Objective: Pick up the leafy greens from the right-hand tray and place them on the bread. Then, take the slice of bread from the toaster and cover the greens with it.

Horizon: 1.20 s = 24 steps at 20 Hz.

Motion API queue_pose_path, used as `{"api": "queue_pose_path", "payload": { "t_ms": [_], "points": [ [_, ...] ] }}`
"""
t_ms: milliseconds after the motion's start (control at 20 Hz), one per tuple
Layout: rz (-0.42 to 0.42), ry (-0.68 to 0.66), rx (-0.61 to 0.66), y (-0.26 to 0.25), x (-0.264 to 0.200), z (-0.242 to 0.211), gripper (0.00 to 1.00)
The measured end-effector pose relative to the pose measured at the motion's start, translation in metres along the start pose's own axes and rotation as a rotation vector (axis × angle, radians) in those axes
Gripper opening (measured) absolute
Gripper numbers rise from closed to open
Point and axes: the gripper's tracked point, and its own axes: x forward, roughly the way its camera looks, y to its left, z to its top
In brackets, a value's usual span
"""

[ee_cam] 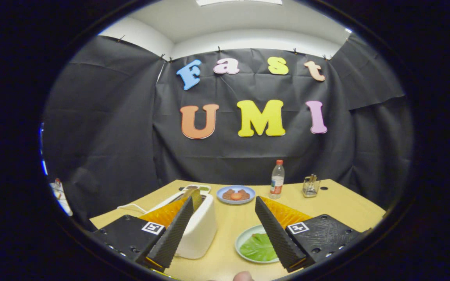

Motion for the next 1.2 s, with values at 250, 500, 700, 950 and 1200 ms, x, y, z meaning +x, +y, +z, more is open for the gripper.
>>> {"api": "queue_pose_path", "payload": {
  "t_ms": [250,500,700,950,1200],
  "points": [
    [-0.016,0.054,0.052,0.049,0.040,-0.015,0.98],
    [-0.061,0.089,-0.013,0.066,0.079,-0.029,0.96],
    [-0.107,0.137,-0.030,0.063,0.107,-0.041,0.82],
    [-0.122,0.214,-0.008,0.060,0.125,-0.060,0.49],
    [-0.096,0.233,0.026,0.061,0.130,-0.062,0.18]
  ]
}}
